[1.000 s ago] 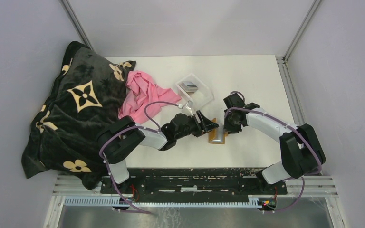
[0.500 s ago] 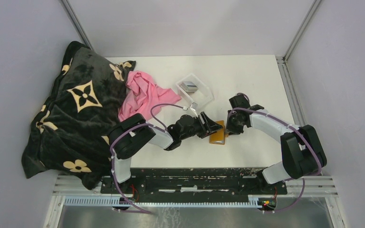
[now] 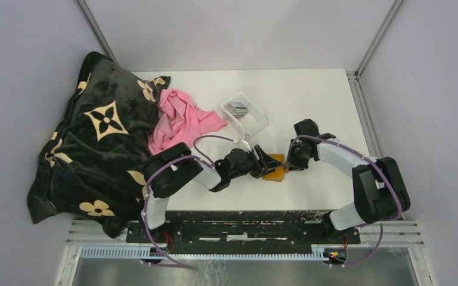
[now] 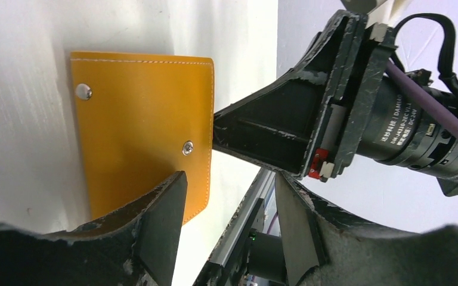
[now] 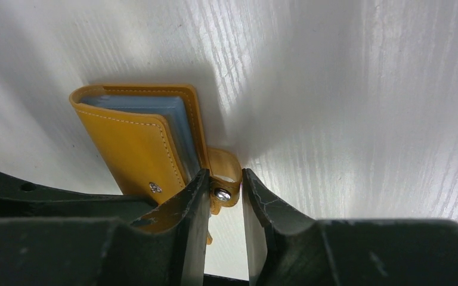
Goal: Put the credit cards into the card holder
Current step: Close the card holder at the center of the board.
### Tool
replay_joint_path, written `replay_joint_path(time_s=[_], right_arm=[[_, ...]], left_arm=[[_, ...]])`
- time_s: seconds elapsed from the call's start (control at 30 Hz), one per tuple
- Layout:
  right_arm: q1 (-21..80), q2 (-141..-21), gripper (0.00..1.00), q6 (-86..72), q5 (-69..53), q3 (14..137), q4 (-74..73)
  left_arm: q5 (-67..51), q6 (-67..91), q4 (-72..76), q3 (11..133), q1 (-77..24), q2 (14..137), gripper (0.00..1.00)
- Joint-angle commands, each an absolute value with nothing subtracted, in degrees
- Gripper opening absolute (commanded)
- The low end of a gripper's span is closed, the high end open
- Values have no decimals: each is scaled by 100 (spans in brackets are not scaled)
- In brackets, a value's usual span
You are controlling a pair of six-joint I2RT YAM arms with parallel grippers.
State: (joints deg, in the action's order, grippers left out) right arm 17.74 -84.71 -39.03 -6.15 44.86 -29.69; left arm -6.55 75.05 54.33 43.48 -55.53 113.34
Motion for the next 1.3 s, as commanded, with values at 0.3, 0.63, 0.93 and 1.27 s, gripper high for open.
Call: replay_joint_path(time_s=[0.3,0.63,0.93,1.27], right_arm=[[1644,-8255,35,-3870,-536,4551,-2925],[1651,-7995,36,-3904,-497,4578,-3069],[1652,-7658,41,-4073,-643,4712,-3073],[1665,-7443,43,-4163,-475,4605,-3079]], left_arm=[[36,8094,5413,4032,-5729,11282,61],[296,8121,5175,3870,-5757,11164,61],[429,8161,5160,3756,-5792,11088,61],[627,8168,4795,3674,-5812,10957,60]])
